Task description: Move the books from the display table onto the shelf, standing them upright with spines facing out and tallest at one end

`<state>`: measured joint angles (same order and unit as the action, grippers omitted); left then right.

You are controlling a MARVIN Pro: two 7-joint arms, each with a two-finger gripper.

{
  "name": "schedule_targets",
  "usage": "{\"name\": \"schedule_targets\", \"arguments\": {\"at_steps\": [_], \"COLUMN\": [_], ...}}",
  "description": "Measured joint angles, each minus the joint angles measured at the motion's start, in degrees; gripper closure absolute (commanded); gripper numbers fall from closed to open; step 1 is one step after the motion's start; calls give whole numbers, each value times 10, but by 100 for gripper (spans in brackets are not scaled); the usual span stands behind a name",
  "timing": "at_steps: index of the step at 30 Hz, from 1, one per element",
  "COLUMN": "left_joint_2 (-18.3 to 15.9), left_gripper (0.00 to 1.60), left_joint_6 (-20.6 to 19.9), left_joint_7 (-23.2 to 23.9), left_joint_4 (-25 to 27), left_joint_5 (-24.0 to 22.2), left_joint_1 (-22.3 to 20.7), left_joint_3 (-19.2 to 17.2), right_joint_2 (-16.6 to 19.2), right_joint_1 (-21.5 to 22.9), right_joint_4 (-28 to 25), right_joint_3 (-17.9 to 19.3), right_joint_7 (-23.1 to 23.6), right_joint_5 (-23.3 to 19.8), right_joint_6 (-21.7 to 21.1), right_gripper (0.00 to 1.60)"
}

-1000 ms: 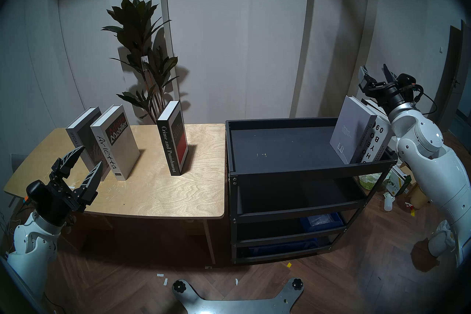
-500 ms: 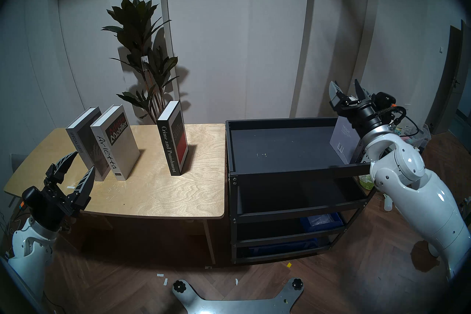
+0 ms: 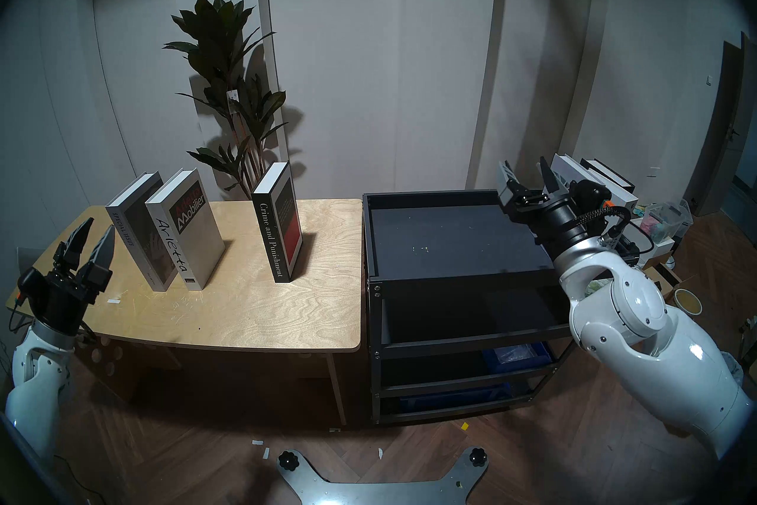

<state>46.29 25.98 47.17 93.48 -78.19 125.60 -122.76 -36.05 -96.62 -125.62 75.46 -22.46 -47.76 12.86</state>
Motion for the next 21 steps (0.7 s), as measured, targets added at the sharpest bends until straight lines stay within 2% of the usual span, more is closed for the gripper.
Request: {"name": "schedule_targets", "arguments": {"at_steps": [6,10,17,21], "left_joint_2": [-33,-54,-95,-104], "left_gripper": [0,0,0,0], "left_joint_6": [-40,-49,-13,14], "left_joint_7": [-13,-16,-22,-28], "left_joint_4": [-54,-91,-153,-169], "left_joint_5": [-43,-43,47,79], "left_joint_1": [-38,-60,-98,-118], "left_joint_3": [19,33,79,100], "right_joint_2": [4,6,8,8], "right_joint_1": [-16,-22,-29,-28], "right_joint_4": [-9,-9,-6,-1], "right_joint_3": [-20,-28,-36,-39], "right_joint_7": [-17,-27,-41,-49], "right_joint_5": [21,32,46,54], "right_joint_6": [-10,-14,-18,-18], "right_gripper": [0,0,0,0]}}
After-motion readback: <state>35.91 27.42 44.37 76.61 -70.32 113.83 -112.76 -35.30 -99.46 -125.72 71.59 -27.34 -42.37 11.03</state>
